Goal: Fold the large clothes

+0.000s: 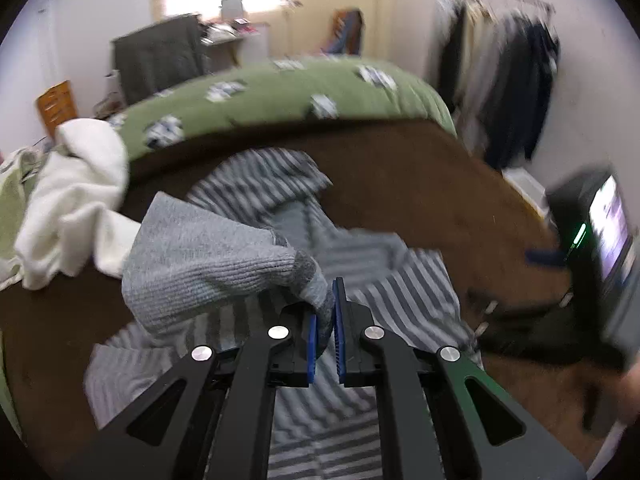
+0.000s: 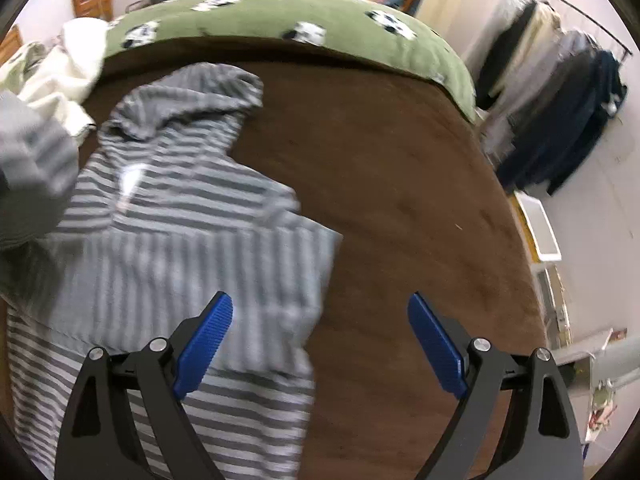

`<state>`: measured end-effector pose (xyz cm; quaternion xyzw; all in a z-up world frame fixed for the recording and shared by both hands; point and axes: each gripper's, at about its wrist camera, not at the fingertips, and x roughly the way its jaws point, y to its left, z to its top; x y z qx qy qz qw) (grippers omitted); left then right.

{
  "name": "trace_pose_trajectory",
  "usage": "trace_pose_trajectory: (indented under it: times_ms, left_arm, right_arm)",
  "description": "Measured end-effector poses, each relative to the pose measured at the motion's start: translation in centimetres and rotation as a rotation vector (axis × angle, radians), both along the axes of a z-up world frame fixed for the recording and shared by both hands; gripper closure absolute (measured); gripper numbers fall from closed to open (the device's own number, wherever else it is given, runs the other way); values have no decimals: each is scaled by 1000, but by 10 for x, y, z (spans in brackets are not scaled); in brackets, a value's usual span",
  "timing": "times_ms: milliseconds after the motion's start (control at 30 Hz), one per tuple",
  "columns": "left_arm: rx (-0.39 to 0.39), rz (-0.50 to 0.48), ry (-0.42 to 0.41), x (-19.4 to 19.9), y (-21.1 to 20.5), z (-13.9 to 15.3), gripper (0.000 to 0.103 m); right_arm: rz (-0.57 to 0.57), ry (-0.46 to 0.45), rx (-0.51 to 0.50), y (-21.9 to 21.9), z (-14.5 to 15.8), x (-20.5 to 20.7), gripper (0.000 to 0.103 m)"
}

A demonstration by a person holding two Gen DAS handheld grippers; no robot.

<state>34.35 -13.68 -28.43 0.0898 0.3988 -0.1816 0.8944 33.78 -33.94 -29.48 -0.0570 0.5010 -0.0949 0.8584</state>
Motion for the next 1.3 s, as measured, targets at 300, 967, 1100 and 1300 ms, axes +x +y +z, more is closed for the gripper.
trace_pose_trajectory:
  times_ms: [300, 967, 1100, 1300]
  left_arm:
    - [156, -136, 51, -21, -72, -69, 93]
    - [159, -72, 113, -44, -5, -29, 6]
    - [206, -10, 123, -17, 51, -25, 6]
    - [246, 42, 147, 24, 110, -39, 6]
  right_arm:
    - [-80, 8, 64, -50, -23, -19, 15]
    - [-5, -36, 191, -39, 16, -14, 15]
    - [57, -53, 206, -5, 20, 0, 15]
    - [80, -29, 246, 34, 1, 17, 25]
